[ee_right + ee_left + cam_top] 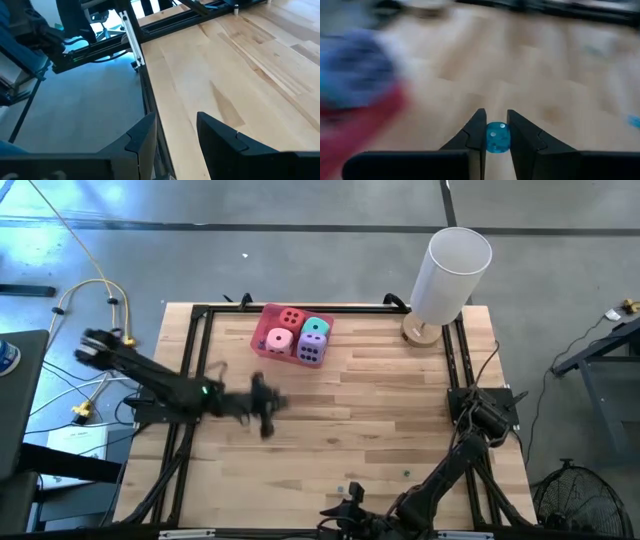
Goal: Pick & Place Dice
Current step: Put the small blue dice into the pink bin
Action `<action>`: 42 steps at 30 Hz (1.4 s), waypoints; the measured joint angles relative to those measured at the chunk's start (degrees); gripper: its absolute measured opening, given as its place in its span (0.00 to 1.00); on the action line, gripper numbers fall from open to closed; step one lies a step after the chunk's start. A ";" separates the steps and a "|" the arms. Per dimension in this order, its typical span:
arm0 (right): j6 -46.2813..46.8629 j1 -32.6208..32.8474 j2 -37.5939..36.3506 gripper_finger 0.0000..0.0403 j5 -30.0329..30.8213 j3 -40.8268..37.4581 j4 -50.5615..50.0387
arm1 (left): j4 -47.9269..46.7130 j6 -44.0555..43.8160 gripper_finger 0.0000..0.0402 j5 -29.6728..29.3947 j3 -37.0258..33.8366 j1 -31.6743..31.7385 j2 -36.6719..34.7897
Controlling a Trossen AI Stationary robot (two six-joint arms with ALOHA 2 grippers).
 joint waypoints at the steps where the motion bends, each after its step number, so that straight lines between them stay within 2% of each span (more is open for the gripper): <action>1: -0.08 0.00 0.00 0.33 0.00 0.00 0.03 | -2.34 0.66 0.11 -1.05 -0.03 2.75 -2.65; 5: -0.51 -0.18 0.00 0.33 0.20 0.00 0.03 | -5.89 2.63 0.11 -1.02 -0.07 15.10 -10.09; 8: -0.55 -0.46 0.00 0.33 0.24 0.00 -0.06 | -6.54 2.84 0.11 1.39 -0.07 24.06 -11.12; 14: -2.22 -0.74 0.00 0.33 0.37 0.00 -0.38 | -4.25 6.91 0.14 10.30 -0.09 42.40 -4.44; 18: -4.13 -1.18 0.00 0.33 0.33 0.00 -0.52 | 2.38 6.66 0.15 19.32 -0.09 50.42 2.31; 22: -4.89 -2.04 0.00 0.33 0.19 0.00 -0.48 | 8.12 6.27 0.15 21.57 -0.07 53.95 8.04; 26: -3.52 -2.71 0.00 0.33 -1.95 0.00 -0.43 | 8.83 5.70 0.15 21.68 -0.07 54.76 11.34; 28: -3.48 -2.77 0.00 0.33 -3.69 0.00 -0.40 | 9.37 5.49 0.15 21.31 -0.07 54.76 11.70; 37: -1.55 -2.78 0.00 0.33 -3.17 0.00 -0.33 | 6.23 5.28 0.15 22.97 0.03 54.67 11.75; 42: -1.79 -2.36 0.00 0.33 -3.07 0.00 -0.37 | 5.75 7.04 0.17 21.17 -0.55 54.65 12.10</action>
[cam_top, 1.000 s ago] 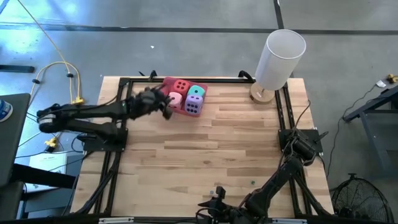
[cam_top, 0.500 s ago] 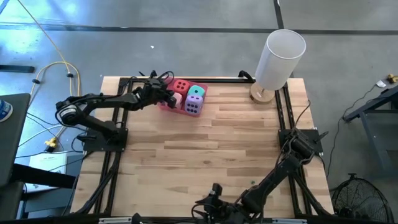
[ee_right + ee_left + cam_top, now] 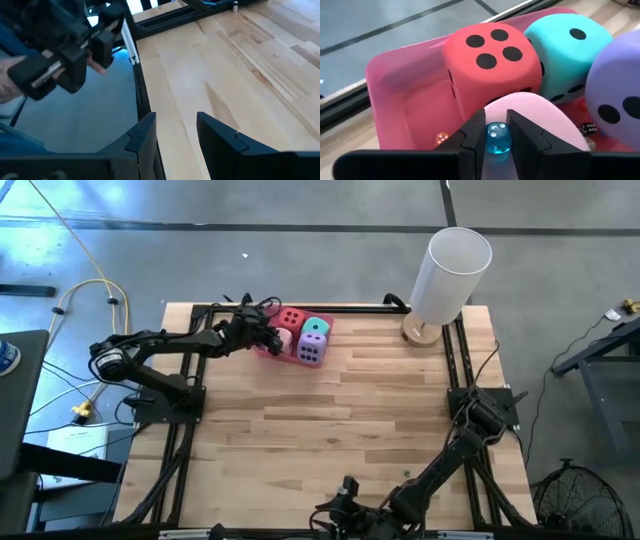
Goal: Pick & Place Dice
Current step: Put the small blue dice into the pink bin, then put the small green dice into the pink bin
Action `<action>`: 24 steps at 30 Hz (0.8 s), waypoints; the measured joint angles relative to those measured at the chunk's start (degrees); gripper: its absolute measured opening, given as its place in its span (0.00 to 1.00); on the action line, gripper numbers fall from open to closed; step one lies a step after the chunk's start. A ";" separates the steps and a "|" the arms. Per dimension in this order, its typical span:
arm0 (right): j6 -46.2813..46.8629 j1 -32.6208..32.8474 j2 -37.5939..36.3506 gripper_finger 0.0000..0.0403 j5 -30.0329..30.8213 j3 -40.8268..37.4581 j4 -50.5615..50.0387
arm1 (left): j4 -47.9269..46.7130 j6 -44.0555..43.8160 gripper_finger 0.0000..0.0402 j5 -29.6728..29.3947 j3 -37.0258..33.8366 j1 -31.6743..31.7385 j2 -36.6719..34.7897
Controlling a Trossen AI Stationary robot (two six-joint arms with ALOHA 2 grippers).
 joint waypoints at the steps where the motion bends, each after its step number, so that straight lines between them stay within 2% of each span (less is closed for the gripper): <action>1: -0.52 0.00 0.00 0.33 0.00 0.00 -0.01 | 0.32 1.08 0.18 -0.39 -0.06 -0.04 0.04; 6: -2.89 -0.84 0.00 0.33 0.08 0.00 0.02 | 5.74 6.92 0.26 1.90 -0.49 -1.42 -1.06; 12: -2.94 -1.59 0.00 0.33 0.03 0.00 -0.50 | 11.39 14.02 0.39 1.84 -0.37 -3.30 -2.34; 17: -3.02 -1.41 0.64 0.33 0.08 0.00 -0.48 | 11.56 13.42 0.46 0.85 -0.37 -3.30 -2.36; 24: -2.98 -1.56 1.01 0.33 -0.10 -0.04 -1.20 | 8.24 12.91 0.48 -2.64 -0.37 -2.51 -1.79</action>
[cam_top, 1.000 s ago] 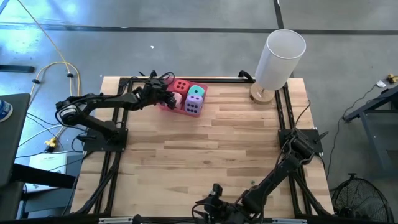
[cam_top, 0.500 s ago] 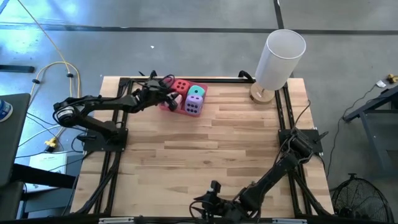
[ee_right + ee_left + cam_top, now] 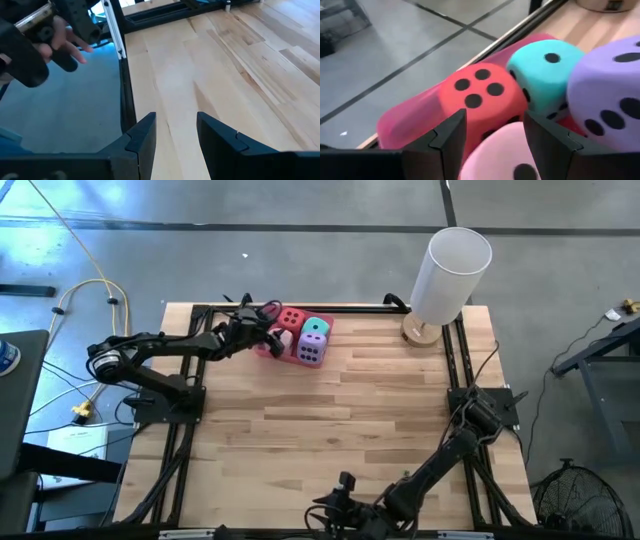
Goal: Pick & Place Dice
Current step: Put the small green dice into the pink bin
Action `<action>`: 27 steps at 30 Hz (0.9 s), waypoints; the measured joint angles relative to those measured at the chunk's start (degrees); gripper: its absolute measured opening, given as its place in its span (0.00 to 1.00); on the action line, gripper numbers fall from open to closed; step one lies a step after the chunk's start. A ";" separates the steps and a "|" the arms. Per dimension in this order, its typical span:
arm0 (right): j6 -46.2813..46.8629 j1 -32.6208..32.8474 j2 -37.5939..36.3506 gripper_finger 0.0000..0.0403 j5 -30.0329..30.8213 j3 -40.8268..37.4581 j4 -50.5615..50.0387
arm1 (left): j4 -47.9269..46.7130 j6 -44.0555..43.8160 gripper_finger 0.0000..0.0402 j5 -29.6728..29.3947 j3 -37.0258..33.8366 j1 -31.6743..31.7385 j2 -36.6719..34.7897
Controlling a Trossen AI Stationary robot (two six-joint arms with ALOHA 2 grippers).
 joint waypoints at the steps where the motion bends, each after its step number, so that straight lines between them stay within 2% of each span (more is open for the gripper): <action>1: 0.01 0.00 0.00 0.33 -0.04 0.00 -0.05 | 0.05 -0.10 0.48 -0.11 0.00 0.00 0.00; 6: 0.09 -0.04 0.00 0.33 -0.02 0.00 0.13 | 1.05 -2.55 0.48 -0.06 0.00 -1.45 0.00; 9: 0.09 -0.04 0.00 0.33 0.06 0.00 0.16 | 0.84 1.05 0.48 -0.08 0.00 -3.41 -1.06; 16: 0.35 -0.04 0.00 0.33 -1.71 0.00 -1.49 | -0.12 4.51 0.48 -2.54 0.04 -10.56 -11.00; 19: 2.91 0.06 0.00 0.33 -5.63 0.00 -3.14 | -4.05 5.70 0.48 1.41 0.11 -15.09 -15.88; 22: 4.75 0.56 0.00 0.33 -8.89 0.00 -4.58 | -9.22 4.25 0.48 7.97 0.11 -19.81 -19.27; 25: 4.77 1.56 0.07 0.33 -10.41 -0.22 -4.81 | -12.63 3.49 0.48 13.29 0.11 -23.84 -20.67; 27: 4.83 2.23 0.45 0.33 -10.34 -0.89 -4.91 | -12.62 1.43 0.48 14.62 0.09 -26.20 -20.70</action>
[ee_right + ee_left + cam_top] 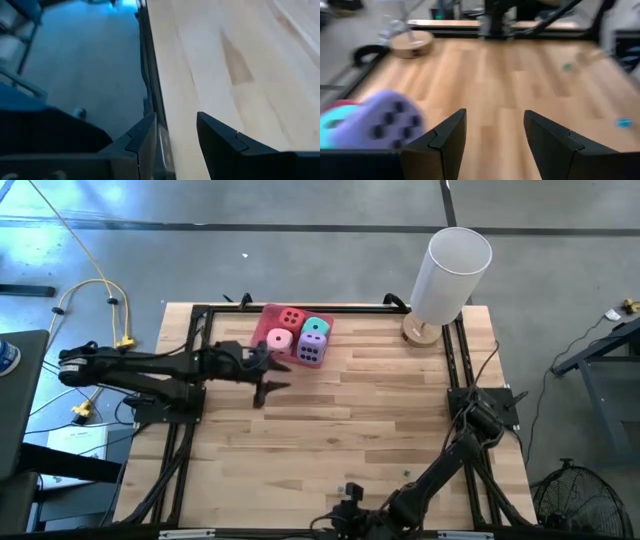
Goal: Pick & Place Dice
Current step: Put the small green dice into the pink bin
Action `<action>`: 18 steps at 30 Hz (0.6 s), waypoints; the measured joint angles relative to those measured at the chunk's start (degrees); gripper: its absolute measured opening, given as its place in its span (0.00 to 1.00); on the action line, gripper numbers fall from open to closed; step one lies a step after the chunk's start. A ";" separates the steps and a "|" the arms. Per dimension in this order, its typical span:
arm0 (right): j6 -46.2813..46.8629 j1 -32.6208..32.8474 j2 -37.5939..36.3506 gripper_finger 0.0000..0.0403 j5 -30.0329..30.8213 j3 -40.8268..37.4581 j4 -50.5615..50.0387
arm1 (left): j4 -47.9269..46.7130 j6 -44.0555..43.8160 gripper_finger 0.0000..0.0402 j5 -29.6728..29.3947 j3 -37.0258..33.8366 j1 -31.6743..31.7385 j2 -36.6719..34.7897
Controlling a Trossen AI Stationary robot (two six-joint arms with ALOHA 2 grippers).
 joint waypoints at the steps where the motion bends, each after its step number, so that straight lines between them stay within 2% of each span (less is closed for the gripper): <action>1: -0.06 0.58 0.18 0.33 0.02 -0.32 -0.48 | 0.39 -1.54 0.48 0.42 0.00 -0.99 0.00; 3: 1.02 1.51 0.18 0.33 -1.55 -1.26 -1.22 | 1.88 -4.43 0.48 0.62 0.00 -2.89 0.00; 6: 7.96 2.76 0.18 0.33 -9.28 -2.37 -5.09 | 3.69 -6.87 0.48 0.55 0.00 -5.09 0.00; 9: 17.06 3.74 0.28 0.33 -17.32 -2.48 -10.24 | 4.47 -7.09 0.48 0.58 0.00 -6.74 0.12; 13: 30.38 4.31 0.22 0.33 -23.80 -2.39 -16.35 | 3.50 -9.14 0.48 0.57 0.00 -8.84 0.83; 18: 48.48 4.88 0.22 0.33 -32.71 -2.39 -19.95 | 1.08 -19.21 0.48 1.02 0.00 -10.37 1.08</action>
